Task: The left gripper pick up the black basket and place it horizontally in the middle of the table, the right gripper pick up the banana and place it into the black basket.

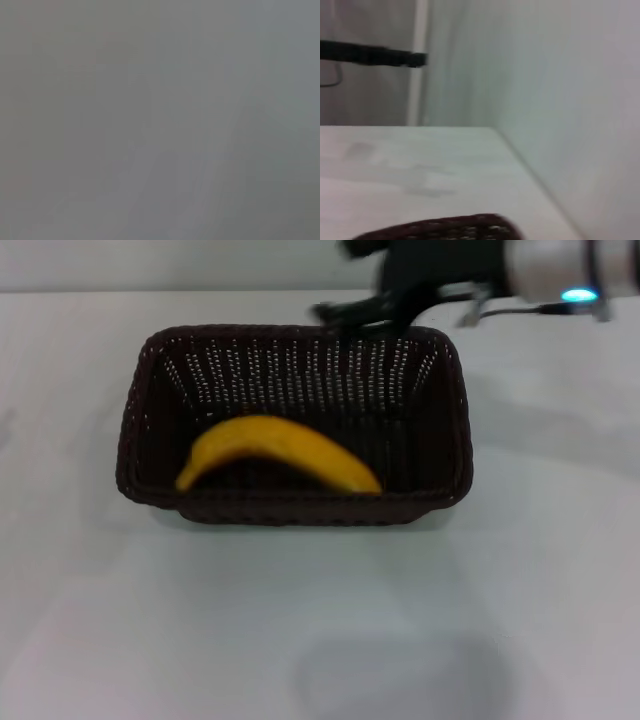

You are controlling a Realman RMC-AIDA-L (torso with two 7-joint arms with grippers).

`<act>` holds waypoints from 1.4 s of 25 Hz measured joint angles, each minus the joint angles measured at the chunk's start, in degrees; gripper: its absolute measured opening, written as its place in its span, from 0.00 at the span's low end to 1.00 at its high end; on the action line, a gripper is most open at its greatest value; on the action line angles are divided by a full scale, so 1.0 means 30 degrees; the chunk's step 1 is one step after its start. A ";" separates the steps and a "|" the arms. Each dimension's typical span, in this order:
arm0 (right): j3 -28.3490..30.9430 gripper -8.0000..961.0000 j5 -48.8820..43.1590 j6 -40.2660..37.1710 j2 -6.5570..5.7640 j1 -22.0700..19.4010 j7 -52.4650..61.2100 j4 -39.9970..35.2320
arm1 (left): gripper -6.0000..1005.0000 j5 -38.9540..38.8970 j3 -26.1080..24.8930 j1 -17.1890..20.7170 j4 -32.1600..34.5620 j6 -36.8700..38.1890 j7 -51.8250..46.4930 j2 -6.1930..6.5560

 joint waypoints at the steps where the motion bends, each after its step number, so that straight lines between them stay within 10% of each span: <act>1: 0.0367 0.67 0.0181 -0.0391 0.0009 -0.0616 -0.0447 0.0281 | 0.75 -0.0056 -0.0004 0.0098 0.0000 0.0004 0.0039 -0.0068; 10: 0.3117 0.88 0.8176 -0.4519 -0.0031 -0.4774 -0.9438 -0.2388 | 0.75 -0.1894 -0.0033 0.0850 -0.0568 -0.0104 0.1987 -0.0714; 19: 0.5367 0.88 2.1036 -0.1894 -0.0063 -0.4183 -2.1178 -1.2155 | 0.75 -0.2616 -0.1980 0.0702 -0.2422 -0.0147 0.3220 -0.1007; 31: 0.7298 0.89 2.2148 -0.1178 -0.0193 -0.4803 -2.1954 -1.3300 | 0.74 -0.3523 -0.2016 0.0910 -0.4512 0.1901 0.3467 -0.1456; 35: 0.7341 0.89 2.2214 -0.1037 -0.0208 -0.5004 -2.1931 -1.3282 | 0.74 -0.2148 -0.1696 0.0835 -0.4083 0.1740 0.1432 -0.0917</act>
